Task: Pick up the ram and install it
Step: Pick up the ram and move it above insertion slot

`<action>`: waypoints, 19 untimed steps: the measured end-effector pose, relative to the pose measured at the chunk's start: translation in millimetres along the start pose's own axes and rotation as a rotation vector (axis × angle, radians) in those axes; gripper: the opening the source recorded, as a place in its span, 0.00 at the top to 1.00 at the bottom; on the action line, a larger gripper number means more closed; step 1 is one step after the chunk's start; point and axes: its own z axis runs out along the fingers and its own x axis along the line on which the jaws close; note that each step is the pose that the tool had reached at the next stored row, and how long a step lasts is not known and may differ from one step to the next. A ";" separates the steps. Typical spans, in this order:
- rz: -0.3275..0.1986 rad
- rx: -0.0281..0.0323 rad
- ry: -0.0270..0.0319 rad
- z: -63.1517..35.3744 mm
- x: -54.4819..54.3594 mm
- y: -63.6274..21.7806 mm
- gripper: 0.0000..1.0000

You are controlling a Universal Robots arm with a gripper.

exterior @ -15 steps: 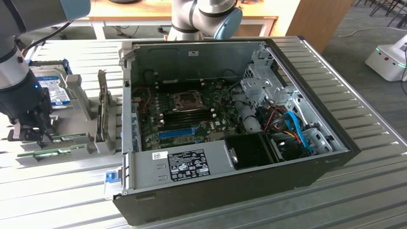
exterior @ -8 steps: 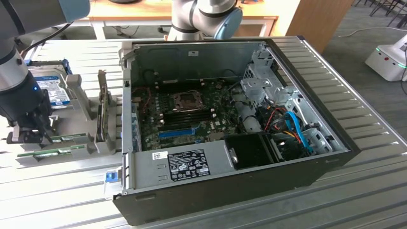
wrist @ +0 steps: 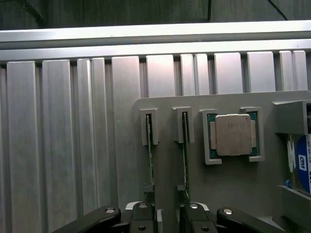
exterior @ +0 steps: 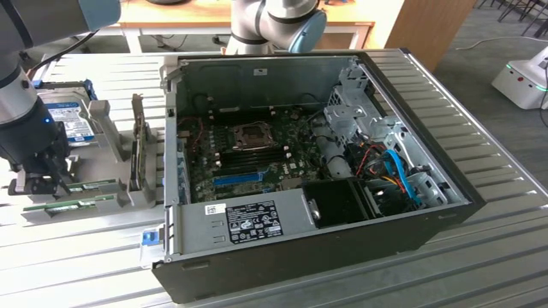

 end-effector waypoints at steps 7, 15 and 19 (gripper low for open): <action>0.000 0.0000 0.0000 -0.1 -0.3 -4.0 0.70; 0.000 -0.0001 0.0000 -0.3 -0.9 -11.8 0.70; 0.000 -0.0001 0.0000 -0.3 -1.1 -15.3 0.70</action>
